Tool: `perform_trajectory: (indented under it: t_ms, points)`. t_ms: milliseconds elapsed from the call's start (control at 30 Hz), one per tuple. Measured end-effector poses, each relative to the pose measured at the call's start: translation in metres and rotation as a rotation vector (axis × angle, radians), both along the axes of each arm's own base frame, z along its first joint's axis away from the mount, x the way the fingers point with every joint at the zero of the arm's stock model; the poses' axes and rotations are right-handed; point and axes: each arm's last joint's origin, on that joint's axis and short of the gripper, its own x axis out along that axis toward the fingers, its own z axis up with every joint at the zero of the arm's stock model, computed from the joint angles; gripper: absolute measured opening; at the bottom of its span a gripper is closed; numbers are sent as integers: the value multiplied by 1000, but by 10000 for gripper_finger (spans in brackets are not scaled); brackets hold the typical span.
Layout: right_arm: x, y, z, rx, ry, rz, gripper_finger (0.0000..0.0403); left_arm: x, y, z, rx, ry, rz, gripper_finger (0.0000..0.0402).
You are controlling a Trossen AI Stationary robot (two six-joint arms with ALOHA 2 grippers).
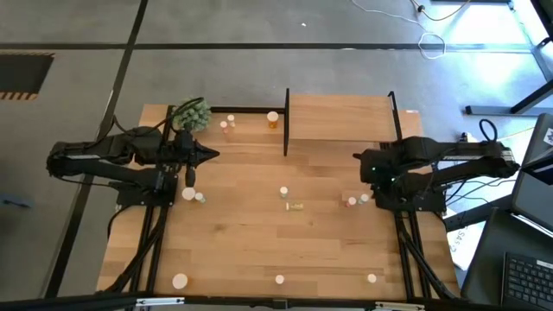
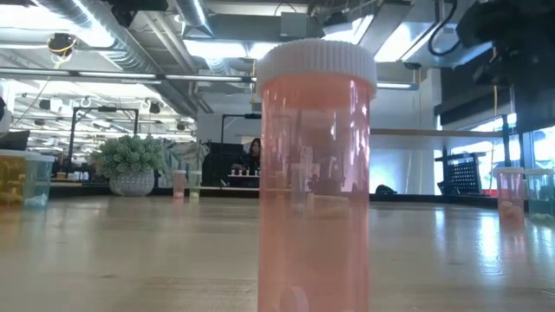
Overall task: Pick and place medicine bottles onto shelf by color
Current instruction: Put the right blue pill bottle on the shelf
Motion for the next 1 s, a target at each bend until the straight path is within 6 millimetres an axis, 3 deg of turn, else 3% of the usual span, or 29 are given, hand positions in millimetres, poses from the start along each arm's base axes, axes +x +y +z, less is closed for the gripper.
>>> perform_trajectory:
  t_ms: [467,1000]
  points:
    - [-1,-1,-35,-23,46,-5,161,0,1,1,5,-12,22,0]
    - [1,-1,-36,-10,53,-108,161,-1,2,0,17,-1,72,0]
